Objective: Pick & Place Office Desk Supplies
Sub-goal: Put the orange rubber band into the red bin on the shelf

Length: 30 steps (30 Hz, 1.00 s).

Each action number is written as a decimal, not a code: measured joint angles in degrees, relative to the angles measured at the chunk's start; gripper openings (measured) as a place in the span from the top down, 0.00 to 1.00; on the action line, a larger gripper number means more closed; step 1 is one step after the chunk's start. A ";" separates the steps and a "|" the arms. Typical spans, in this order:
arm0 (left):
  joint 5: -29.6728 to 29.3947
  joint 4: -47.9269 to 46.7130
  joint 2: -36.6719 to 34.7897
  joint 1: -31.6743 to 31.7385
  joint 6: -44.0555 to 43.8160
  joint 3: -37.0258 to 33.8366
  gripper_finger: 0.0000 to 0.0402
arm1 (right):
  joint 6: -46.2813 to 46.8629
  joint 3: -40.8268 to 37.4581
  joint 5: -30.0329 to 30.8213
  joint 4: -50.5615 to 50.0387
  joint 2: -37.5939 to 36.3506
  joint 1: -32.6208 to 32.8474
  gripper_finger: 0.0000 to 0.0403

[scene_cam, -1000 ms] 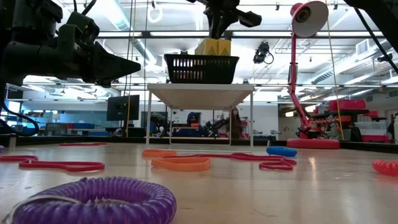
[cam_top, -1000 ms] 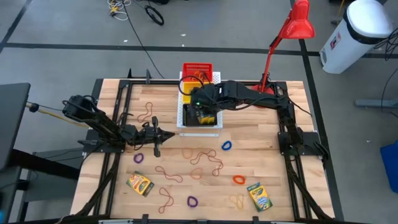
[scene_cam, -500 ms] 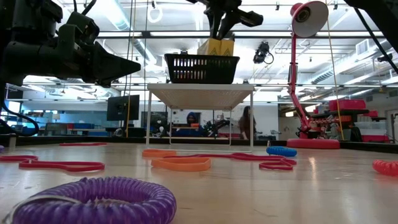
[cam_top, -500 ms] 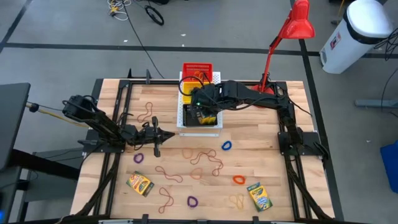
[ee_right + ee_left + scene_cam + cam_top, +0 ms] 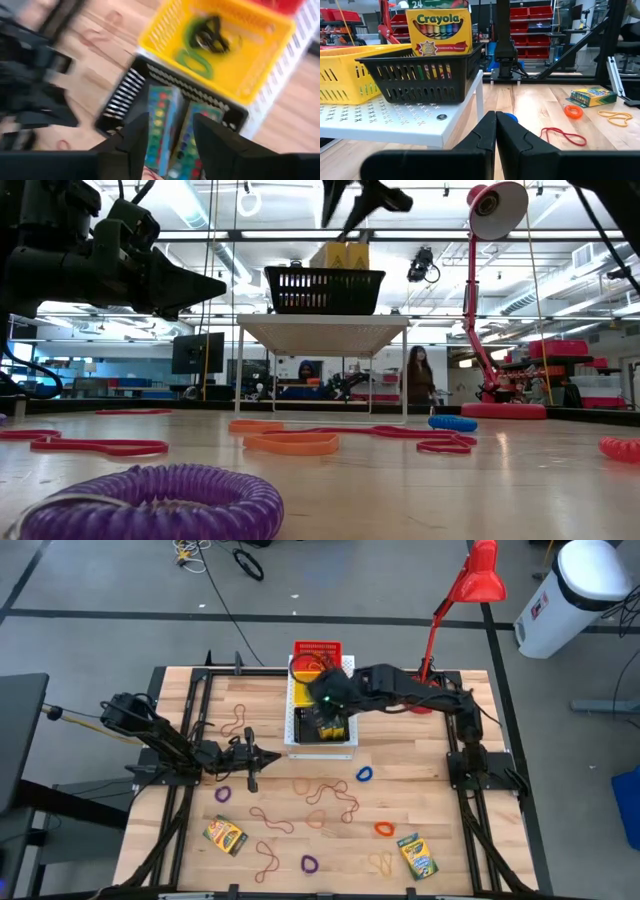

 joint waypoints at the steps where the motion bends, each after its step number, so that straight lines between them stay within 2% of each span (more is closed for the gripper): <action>1: 0.02 0.00 0.00 -0.02 0.01 0.02 0.95 | -1.33 0.02 0.05 0.85 -0.56 0.00 0.59; 5: 0.02 -0.17 0.00 -0.02 0.01 0.01 0.95 | -9.66 0.02 0.58 0.25 -3.96 -0.10 0.60; 7: 0.02 -0.20 0.00 -0.01 0.00 0.02 0.95 | -14.93 0.07 4.00 -1.79 -5.77 0.09 0.63; 10: 0.02 -0.23 0.00 -0.02 0.00 0.02 0.95 | -22.06 0.11 9.39 -3.37 -7.26 1.17 0.73; 15: 0.01 -0.78 0.00 0.00 0.02 0.00 0.95 | -28.20 0.02 14.05 -3.10 -7.65 4.04 0.96; 19: 0.02 -0.92 0.00 -0.02 0.01 0.02 0.95 | -29.87 -2.95 16.62 -1.18 -8.36 6.99 0.96; 24: 0.02 -0.90 0.00 -0.01 0.00 0.01 0.95 | -32.45 -13.71 17.80 7.35 -12.47 10.33 0.99; 30: 0.00 -0.90 0.00 -0.02 0.02 0.02 0.95 | -36.95 -36.53 17.04 28.21 -22.47 12.15 0.98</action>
